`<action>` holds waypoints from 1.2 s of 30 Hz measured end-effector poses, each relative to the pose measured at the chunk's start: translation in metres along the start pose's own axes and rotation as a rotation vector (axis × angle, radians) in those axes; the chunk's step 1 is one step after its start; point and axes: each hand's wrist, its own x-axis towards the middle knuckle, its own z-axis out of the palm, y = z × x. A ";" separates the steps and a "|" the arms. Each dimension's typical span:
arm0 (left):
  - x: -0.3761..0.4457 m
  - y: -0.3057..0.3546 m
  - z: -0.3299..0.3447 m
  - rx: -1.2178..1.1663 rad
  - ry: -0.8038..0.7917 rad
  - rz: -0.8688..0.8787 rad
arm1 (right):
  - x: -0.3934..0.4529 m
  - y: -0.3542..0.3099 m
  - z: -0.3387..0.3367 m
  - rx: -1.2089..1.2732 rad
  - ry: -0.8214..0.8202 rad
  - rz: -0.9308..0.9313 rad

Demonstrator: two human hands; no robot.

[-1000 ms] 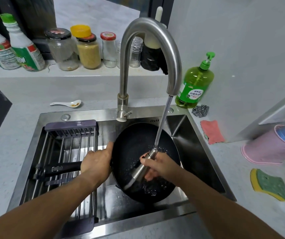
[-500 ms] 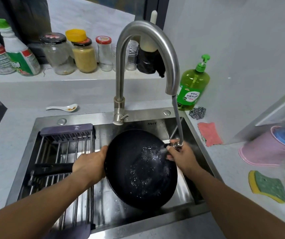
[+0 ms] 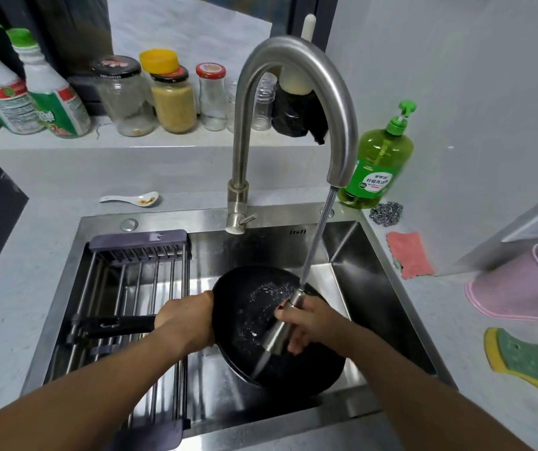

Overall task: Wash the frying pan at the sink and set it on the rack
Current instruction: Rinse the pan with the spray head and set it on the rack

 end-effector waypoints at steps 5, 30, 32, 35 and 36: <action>0.003 -0.003 -0.005 -0.049 0.066 0.004 | 0.008 0.010 -0.055 -0.238 0.287 -0.006; -0.003 0.003 0.006 -0.019 -0.016 -0.059 | 0.017 -0.005 -0.068 -0.421 0.406 0.070; -0.002 0.005 0.006 -0.018 0.023 -0.068 | 0.004 -0.016 -0.051 -0.276 0.209 0.166; -0.001 0.007 0.010 -0.073 0.068 -0.071 | 0.005 -0.020 -0.010 -0.073 -0.002 0.159; -0.001 0.008 0.010 -0.099 0.073 -0.073 | 0.010 -0.019 0.006 0.021 -0.017 0.131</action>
